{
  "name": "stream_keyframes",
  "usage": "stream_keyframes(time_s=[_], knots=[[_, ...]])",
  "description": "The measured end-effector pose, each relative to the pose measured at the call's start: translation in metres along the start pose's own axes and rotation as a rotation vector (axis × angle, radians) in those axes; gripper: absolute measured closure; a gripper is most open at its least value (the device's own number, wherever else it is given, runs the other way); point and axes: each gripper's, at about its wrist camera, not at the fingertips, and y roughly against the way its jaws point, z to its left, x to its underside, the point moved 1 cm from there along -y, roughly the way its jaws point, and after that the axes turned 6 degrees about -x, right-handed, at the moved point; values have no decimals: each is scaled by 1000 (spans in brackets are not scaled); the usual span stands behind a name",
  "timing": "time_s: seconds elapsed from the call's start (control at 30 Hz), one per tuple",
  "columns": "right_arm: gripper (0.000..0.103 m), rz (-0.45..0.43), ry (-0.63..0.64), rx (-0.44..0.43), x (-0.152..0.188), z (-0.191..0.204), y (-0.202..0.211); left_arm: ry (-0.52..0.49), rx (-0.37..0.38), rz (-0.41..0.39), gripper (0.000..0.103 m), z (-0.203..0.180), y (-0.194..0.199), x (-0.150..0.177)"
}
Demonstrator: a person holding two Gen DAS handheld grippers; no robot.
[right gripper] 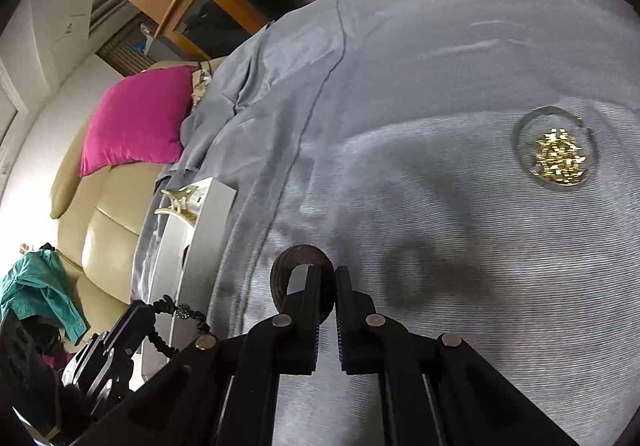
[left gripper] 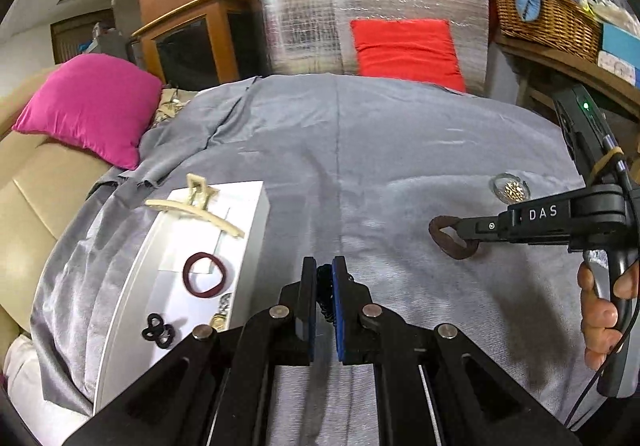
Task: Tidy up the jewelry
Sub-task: 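Carry the black scrunchie and brown hair tie over the white tray with both tools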
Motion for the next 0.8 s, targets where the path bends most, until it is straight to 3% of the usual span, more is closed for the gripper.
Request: stream_keyframes(time_s=[0.23, 0.37, 0.43, 0.6, 0.8], knots=[[95, -49, 37, -63, 8, 34, 4, 109, -5, -62, 96, 43, 26, -3], [95, -83, 95, -103, 15, 67, 10, 177, -72, -100, 96, 85, 40, -1], [95, -79, 132, -109, 19, 85, 8, 205, -121, -94, 96, 108, 40, 5], [95, -53, 197, -133, 23, 130, -8, 297, -164, -40, 96, 157, 32, 27], [95, 9, 286, -119, 21, 182, -54, 338, -152, 3, 96, 181, 22, 45]])
